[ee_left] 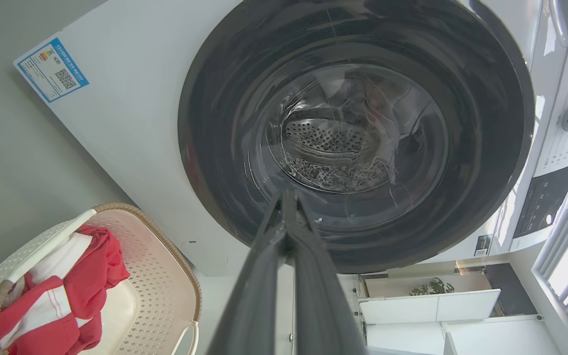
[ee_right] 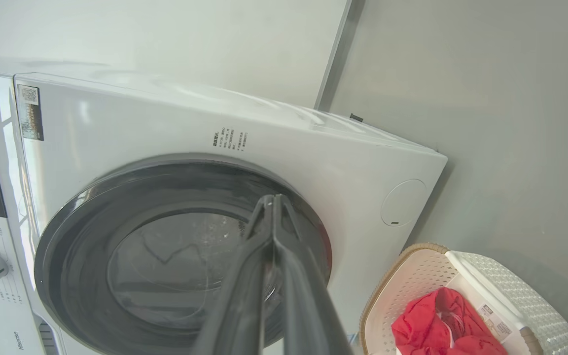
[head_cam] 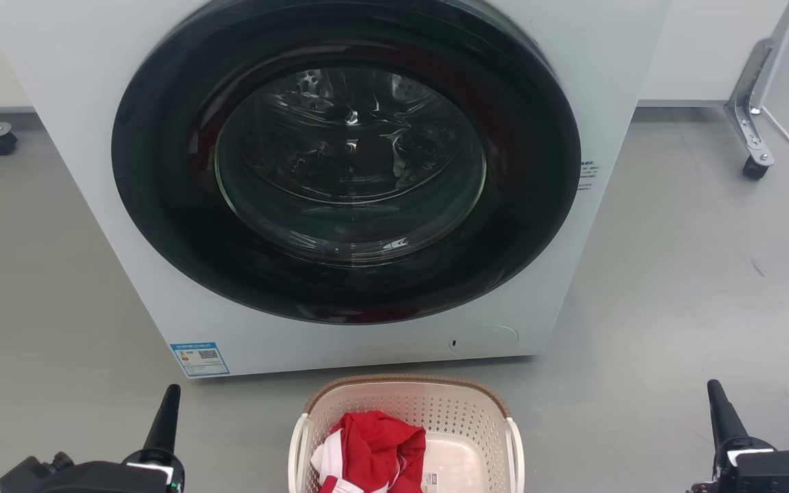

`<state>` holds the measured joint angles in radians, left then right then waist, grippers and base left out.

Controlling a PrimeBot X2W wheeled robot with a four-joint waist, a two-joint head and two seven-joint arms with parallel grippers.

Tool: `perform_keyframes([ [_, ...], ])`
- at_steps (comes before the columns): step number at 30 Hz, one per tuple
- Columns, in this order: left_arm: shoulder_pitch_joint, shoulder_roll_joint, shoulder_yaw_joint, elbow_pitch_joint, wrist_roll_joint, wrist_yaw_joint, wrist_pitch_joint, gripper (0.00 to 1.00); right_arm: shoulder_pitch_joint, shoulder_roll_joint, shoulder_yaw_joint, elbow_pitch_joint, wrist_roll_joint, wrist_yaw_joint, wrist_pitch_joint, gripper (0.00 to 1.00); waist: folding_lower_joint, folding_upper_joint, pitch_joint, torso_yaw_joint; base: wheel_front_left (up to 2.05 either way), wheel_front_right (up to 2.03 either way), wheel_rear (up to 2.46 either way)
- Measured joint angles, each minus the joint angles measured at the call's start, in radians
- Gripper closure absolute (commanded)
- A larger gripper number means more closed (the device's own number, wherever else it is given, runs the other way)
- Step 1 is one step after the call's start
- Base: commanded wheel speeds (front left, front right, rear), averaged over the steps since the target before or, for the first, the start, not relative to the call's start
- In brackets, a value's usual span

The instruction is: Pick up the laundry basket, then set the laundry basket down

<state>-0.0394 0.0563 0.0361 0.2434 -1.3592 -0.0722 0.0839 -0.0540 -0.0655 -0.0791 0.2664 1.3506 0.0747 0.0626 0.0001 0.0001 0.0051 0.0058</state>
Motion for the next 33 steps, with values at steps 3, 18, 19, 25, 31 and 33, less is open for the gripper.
perform_keyframes([
  [3,-0.003,-0.002,0.016,0.011,-0.053,-0.009,0.005,1.0,-0.004,0.004,-0.013,0.005,0.058,0.011,0.013,1.0,0.0,0.0,-0.001,-0.001,0.0,0.0,0.0],
  [18,-0.04,-0.012,0.055,0.047,-0.241,-0.05,0.029,1.0,-0.039,0.021,-0.054,0.032,0.245,0.044,0.051,1.0,0.0,0.0,-0.003,-0.006,0.0,0.0,0.0],
  [19,-0.04,-0.013,0.055,0.047,-0.241,-0.05,0.029,1.0,-0.039,0.021,-0.054,0.032,0.245,0.044,0.051,1.0,0.0,0.0,-0.003,-0.006,0.0,0.0,0.0],
  [25,-0.04,-0.013,0.055,0.047,-0.241,-0.051,0.029,1.0,-0.038,0.021,-0.054,0.032,0.245,0.044,0.051,1.0,0.0,0.0,-0.003,-0.006,0.0,0.0,0.0],
  [31,-0.04,-0.013,0.055,0.048,-0.241,-0.051,0.029,1.0,-0.038,0.021,-0.054,0.032,0.245,0.044,0.051,1.0,-0.0002,0.0,-0.003,-0.006,0.0,0.0,0.0],
  [33,-0.04,-0.013,0.055,0.048,-0.241,-0.051,0.029,1.0,-0.038,0.021,-0.054,0.032,0.245,0.044,0.051,1.0,-0.0002,0.0,-0.003,-0.006,0.0,0.0,0.0],
])
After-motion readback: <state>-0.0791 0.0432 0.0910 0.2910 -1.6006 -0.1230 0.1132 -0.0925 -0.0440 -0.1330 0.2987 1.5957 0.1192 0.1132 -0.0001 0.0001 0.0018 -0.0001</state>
